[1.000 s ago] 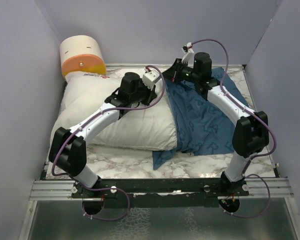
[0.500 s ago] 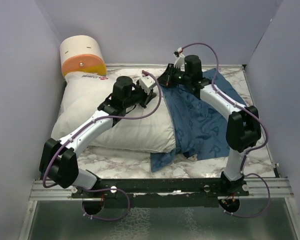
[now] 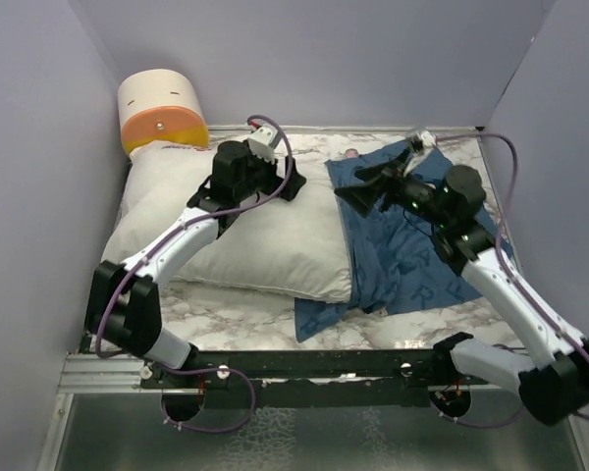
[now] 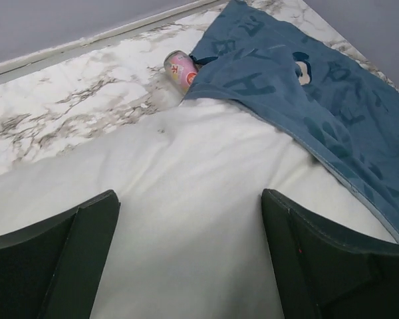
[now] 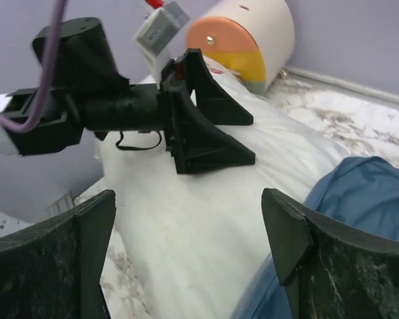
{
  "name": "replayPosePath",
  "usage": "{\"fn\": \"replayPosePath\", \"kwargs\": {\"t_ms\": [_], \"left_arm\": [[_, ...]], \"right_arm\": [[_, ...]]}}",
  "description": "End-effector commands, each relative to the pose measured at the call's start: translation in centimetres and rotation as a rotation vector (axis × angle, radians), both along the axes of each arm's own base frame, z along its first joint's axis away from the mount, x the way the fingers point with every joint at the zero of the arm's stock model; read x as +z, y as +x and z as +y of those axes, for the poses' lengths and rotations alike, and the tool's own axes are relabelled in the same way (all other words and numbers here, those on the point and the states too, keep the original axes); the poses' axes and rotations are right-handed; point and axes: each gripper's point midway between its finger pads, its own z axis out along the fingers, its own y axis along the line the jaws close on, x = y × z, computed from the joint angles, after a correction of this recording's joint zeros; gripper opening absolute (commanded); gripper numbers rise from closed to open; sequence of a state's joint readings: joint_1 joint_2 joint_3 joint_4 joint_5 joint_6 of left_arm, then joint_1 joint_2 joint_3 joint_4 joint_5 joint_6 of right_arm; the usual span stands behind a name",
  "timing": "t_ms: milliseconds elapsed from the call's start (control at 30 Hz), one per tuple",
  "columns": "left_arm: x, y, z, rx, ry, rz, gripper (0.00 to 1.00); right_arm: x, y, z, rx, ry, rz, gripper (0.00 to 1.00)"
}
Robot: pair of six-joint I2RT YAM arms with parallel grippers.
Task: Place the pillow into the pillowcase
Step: Stuff the pillow into the pillowcase.
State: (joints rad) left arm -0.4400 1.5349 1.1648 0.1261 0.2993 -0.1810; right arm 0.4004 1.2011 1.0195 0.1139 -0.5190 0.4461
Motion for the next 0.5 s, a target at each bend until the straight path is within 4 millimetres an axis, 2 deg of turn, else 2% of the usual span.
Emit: {"fn": "replayPosePath", "kwargs": {"t_ms": [0, 100, 200, 267, 333, 367, 467], "left_arm": [[4.9, -2.9, 3.8, 0.101, -0.057, -0.091, 0.93], [6.1, -7.2, 3.6, -0.018, -0.079, -0.102, 0.93], [6.8, -13.5, 2.1, -0.229, -0.127, -0.121, 0.90], [5.5, -17.3, 0.6, -0.324, -0.078, -0.162, 0.90], [3.2, -20.7, -1.1, -0.400, 0.026, -0.217, 0.90], [2.0, -23.0, -2.3, -0.467, 0.072, -0.247, 0.90], [-1.4, -26.9, -3.4, -0.618, 0.229, -0.397, 0.90]], "right_arm": [[-2.3, -5.6, -0.8, 0.102, 0.002, -0.063, 0.91], [-4.0, -9.5, -1.0, 0.194, 0.028, -0.056, 0.92], [-5.9, -13.1, -1.9, 0.232, 0.057, -0.033, 0.92], [-6.9, -14.8, -2.7, 0.225, 0.068, -0.015, 0.91], [-8.1, -15.9, -3.5, 0.194, 0.073, 0.008, 0.91], [-8.7, -16.0, -4.0, 0.155, 0.073, 0.030, 0.91], [-11.5, -14.9, -5.9, -0.014, 0.039, 0.160, 0.91]]}}
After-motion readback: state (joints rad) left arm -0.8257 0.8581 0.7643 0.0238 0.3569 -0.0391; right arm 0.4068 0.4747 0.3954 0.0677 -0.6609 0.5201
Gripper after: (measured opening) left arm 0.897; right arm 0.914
